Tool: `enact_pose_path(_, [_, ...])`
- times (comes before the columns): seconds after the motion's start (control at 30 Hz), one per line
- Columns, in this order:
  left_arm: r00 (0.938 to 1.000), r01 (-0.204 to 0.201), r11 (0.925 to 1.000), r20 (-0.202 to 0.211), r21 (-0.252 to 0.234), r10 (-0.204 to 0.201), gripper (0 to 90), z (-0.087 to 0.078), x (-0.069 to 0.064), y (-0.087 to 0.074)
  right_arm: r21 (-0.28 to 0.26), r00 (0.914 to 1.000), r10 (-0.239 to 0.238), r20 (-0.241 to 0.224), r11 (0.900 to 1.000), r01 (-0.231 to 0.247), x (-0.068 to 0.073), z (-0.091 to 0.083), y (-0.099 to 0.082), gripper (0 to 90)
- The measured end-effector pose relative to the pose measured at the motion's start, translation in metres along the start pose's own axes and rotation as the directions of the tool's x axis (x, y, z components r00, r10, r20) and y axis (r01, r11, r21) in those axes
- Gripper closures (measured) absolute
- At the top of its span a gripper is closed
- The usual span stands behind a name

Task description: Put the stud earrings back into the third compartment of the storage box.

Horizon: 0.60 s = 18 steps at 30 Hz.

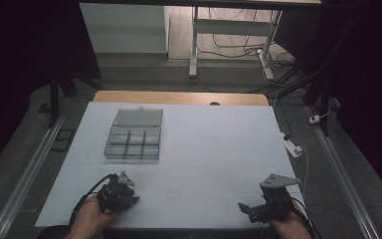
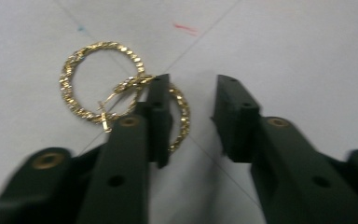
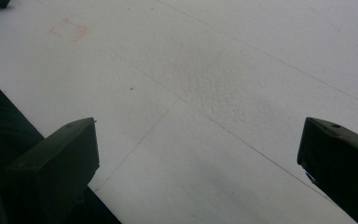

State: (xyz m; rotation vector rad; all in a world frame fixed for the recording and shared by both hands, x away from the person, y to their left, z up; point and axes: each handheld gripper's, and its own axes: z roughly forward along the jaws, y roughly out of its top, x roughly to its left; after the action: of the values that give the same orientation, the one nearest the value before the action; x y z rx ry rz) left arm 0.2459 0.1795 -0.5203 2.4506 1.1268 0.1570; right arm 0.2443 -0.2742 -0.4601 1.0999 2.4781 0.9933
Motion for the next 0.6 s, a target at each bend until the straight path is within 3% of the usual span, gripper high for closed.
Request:
enact_pose_path(0.17, [0.9998,-0.017,0.9997,0.009,0.018,0.017,85.3,-0.0003,0.0021,0.0024,0.005,1.0000,-0.008,-0.001,1.0000,0.008,0.0000,0.0003,0.0001,0.1])
enact_pose_path(0.47, [0.9993,-0.019,0.9995,0.033,0.027,0.018,85.8,-0.0018,0.0055,0.0041,0.002,1.0000,-0.008,-0.003,1.0000,0.008,0.0006,0.0007,0.0001,0.1])
enact_pose_path(0.6, [0.9988,-0.032,0.9992,0.036,-0.023,0.033,85.7,-0.0087,0.0069,0.0041,0.003,0.9999,-0.009,-0.004,1.0000,0.009,0.0005,0.0007,0.0001,0.1])
